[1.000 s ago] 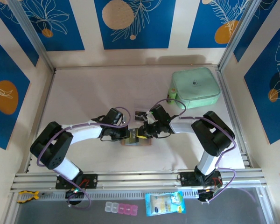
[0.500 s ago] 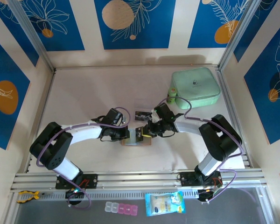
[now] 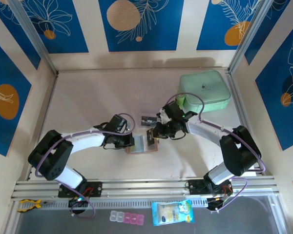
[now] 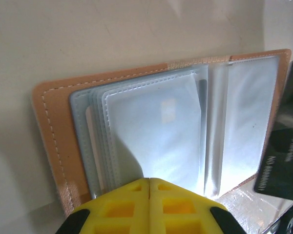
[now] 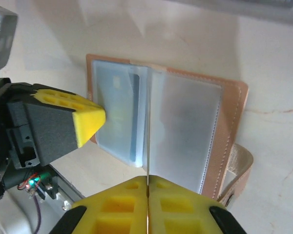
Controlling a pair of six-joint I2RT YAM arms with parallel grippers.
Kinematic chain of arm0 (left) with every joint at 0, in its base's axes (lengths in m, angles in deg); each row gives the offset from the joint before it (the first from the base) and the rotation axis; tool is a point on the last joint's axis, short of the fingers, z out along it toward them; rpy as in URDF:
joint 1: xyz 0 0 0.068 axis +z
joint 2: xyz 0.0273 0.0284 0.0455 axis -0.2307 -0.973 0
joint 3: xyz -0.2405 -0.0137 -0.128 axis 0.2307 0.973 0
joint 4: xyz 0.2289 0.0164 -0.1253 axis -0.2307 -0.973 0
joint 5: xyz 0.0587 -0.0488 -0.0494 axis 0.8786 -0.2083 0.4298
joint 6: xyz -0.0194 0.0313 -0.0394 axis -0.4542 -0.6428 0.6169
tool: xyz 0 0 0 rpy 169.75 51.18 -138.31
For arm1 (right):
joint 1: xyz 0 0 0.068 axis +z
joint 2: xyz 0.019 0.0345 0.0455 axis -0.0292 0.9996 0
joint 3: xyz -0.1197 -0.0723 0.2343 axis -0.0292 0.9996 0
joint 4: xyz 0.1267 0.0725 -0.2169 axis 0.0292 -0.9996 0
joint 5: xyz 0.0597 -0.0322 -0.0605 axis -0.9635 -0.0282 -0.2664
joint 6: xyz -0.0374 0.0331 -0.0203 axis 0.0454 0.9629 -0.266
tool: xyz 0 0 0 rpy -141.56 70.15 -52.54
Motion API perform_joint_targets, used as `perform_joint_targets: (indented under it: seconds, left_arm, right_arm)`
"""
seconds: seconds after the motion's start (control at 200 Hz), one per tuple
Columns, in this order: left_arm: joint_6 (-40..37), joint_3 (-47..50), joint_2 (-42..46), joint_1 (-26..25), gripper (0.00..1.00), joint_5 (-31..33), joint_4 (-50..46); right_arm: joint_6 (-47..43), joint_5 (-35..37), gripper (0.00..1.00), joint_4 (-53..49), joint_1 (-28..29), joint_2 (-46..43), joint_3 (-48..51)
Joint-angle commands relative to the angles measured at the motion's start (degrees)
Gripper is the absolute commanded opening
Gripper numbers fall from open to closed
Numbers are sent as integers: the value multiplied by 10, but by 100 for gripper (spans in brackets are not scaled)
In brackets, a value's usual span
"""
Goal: Take the credit cards out of the card holder
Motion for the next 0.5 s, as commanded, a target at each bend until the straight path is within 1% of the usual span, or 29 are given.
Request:
perform_joint_targets:
  seconds: [0.0, 0.11, 0.22, 0.285, 0.41, 0.495]
  left_arm:
    - [1, -13, 14, -2, 10, 6, -21]
    - [-7, -28, 19, -2, 11, 18, -36]
    - [-23, -38, 33, -2, 14, 47, -71]
    - [-29, -36, 46, -2, 17, 61, -84]
    - [-29, -23, 62, -2, 25, 75, -91]
    - [-25, -12, 59, -2, 30, 75, -81]
  right_arm:
    - [-83, 27, 8, -87, -4, -16, -42]
    - [-166, 64, 8, -132, -6, -7, -81]
    - [-271, 41, 9, -164, -14, 12, -118]
    - [-336, 44, 8, -176, -14, 22, -137]
    - [-441, 106, 4, -192, -13, 39, -170]
    - [-513, 129, 2, -206, -13, 52, -194]
